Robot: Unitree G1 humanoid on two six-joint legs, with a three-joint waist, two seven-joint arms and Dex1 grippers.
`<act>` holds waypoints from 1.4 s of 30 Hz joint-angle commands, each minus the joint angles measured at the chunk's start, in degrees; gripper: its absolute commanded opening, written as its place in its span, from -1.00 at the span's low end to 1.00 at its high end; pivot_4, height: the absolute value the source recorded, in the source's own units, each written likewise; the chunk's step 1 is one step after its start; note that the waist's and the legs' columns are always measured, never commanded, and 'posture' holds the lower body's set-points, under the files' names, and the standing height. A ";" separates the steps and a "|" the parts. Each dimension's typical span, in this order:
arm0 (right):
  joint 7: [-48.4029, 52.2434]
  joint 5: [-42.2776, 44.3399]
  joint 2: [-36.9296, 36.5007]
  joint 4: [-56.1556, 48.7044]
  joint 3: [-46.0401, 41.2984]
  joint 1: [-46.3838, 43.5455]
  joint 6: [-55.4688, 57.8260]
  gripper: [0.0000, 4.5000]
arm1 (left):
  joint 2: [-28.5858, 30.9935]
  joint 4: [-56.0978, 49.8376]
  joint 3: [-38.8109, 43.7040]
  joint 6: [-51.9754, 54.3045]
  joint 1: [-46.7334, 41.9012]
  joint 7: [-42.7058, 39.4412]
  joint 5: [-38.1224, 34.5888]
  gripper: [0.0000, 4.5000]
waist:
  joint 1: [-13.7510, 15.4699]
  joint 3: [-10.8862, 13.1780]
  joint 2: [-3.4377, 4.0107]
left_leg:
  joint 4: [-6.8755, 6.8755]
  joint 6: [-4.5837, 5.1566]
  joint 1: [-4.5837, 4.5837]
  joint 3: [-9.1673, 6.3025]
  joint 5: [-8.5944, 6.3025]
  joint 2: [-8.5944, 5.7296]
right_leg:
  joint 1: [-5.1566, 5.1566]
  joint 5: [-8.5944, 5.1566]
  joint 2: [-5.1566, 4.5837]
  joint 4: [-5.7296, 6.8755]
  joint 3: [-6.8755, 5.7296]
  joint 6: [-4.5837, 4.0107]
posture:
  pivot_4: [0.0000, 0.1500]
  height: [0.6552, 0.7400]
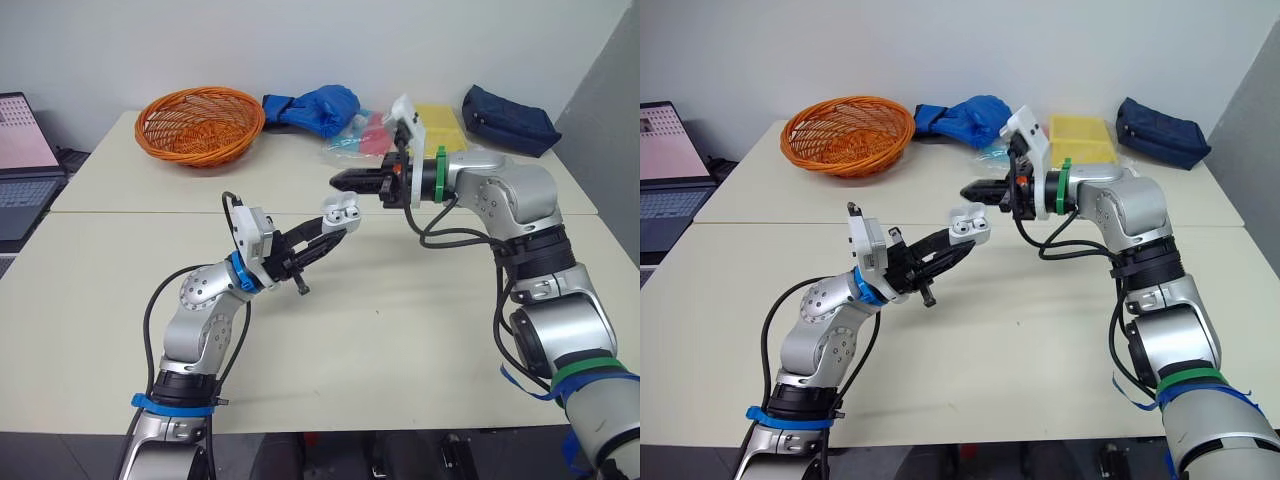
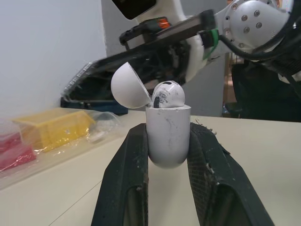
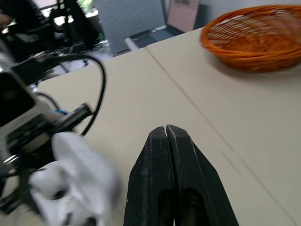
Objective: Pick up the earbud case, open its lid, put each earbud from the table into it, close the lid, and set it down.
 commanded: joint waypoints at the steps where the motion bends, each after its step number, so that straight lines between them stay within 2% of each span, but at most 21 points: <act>1: 4.07 0.72 -2.01 -5.91 0.73 -1.03 0.96 -0.99 | -0.01 -0.81 0.24 -1.04 -0.44 0.08 -0.09 -0.66 | -0.05 0.00 0.00 | 0.02 0.00 0.00 0.02 0.00 0.00 | 0.00 0.00 -0.01 0.00 0.01 0.01 | 1.00 1.00; 5: 6.86 -1.83 -5.38 -10.72 3.45 1.02 -0.73 -0.99 | 0.02 -0.76 0.33 -1.13 -0.45 0.26 -0.06 -0.66 | -0.11 0.00 0.00 | 0.01 0.00 0.02 -0.02 0.00 -0.01 | 0.00 0.00 0.01 0.02 -0.02 0.00 | 1.00 1.00; 13: 2.74 -6.95 -6.26 -18.58 4.02 7.85 -8.91 -0.99 | 0.24 -0.47 0.53 -0.88 -0.69 0.27 0.03 -0.66 | -0.36 0.00 0.00 | 0.01 0.00 0.07 0.00 0.00 0.02 | 0.00 0.00 0.06 0.04 0.01 0.00 | 1.00 1.00; 17: -5.02 -4.67 -2.16 -21.41 -4.23 13.44 -12.06 -0.99 | 0.99 -0.19 0.81 2.52 -1.42 0.58 -0.69 -0.66 | -0.30 0.00 -0.01 | 0.03 0.00 0.07 -0.03 0.00 0.03 | 0.03 0.00 0.07 0.03 0.01 0.00 | 1.00 1.00; 19: -6.84 -3.08 -1.28 -22.75 -8.09 14.94 -12.71 -0.99 | 2.09 -0.54 1.92 9.95 -2.02 2.37 -3.80 -0.66 | -0.31 0.00 -0.01 | 0.03 0.00 0.07 -0.02 0.00 0.02 | 0.02 0.00 0.07 0.07 0.02 0.01 | 1.00 1.00; 23: -4.39 -0.57 -3.53 -26.62 -10.93 19.81 -15.17 -0.58 | 5.22 -1.77 2.76 26.21 -3.28 5.35 -10.28 -0.66 | -0.33 0.00 -0.01 | 0.05 0.00 0.08 -0.04 0.00 0.02 | 0.04 -0.01 0.06 0.06 -0.01 0.02 | 1.00 1.00; 25: -2.07 -0.20 -5.33 -28.20 -11.07 24.22 -17.48 -0.21 | 6.61 -1.63 3.35 37.01 -4.53 8.66 -14.16 -0.66 | -0.30 0.00 -0.01 | 0.03 0.00 0.08 -0.06 0.00 0.02 | 0.06 -0.01 0.06 0.02 -0.03 0.03 | 1.00 1.00; 26: -1.12 -0.03 -6.02 -28.71 -11.09 26.18 -18.80 -0.09 | 7.10 -1.32 3.70 41.69 -5.25 10.61 -15.59 -0.66 | -0.21 0.00 -0.02 | 0.02 0.00 0.09 -0.07 0.00 0.02 | 0.08 -0.01 0.06 0.02 -0.03 0.03 | 1.00 1.00; 29: 3.14 -3.19 -8.48 -28.41 -8.98 33.34 -27.94 0.42 | 7.17 1.33 5.91 54.52 -7.53 16.83 -19.37 -0.66 | -0.23 0.00 -0.02 | 0.04 0.00 0.11 -0.16 0.00 0.00 | 0.15 -0.03 0.06 0.00 -0.03 0.04 | 1.00 1.00; 32: 6.72 -6.94 -9.75 -26.35 -6.18 37.74 -37.33 0.89 | 5.48 4.06 8.16 63.90 -8.51 22.04 -21.83 -0.66 | -0.46 0.00 -0.02 | 0.06 0.00 0.17 -0.10 0.00 -0.02 | 0.15 -0.02 0.06 0.03 -0.03 0.05 | 1.00 1.00; 33: 7.22 -7.52 -9.75 -25.80 -5.67 38.29 -39.15 0.98 | 5.11 4.57 8.61 65.51 -8.68 23.33 -21.79 -0.66 | -0.56 0.00 -0.02 | 0.06 0.00 0.24 -0.10 0.00 -0.03 | 0.18 -0.02 0.06 0.04 -0.02 0.05 | 1.00 1.00; 39: 7.38 -10.04 -8.43 -19.75 -3.88 39.34 -45.47 0.98 | -0.97 7.90 14.48 74.91 -8.69 34.50 -21.70 -0.66 | -0.69 0.00 -0.02 | 0.07 -0.02 0.30 -0.15 0.01 0.00 | 0.22 -0.01 0.12 0.13 -0.03 0.03 | 1.00 1.00; 42: 6.15 -10.65 -8.17 -19.19 -3.17 39.23 -44.45 0.98 | -2.40 7.10 16.79 76.58 -8.38 36.85 -21.78 -0.66 | -0.71 0.00 -0.02 | 0.07 -0.02 0.30 -0.11 0.01 0.00 | 0.21 -0.01 0.11 0.13 0.01 0.03 | 1.00 1.00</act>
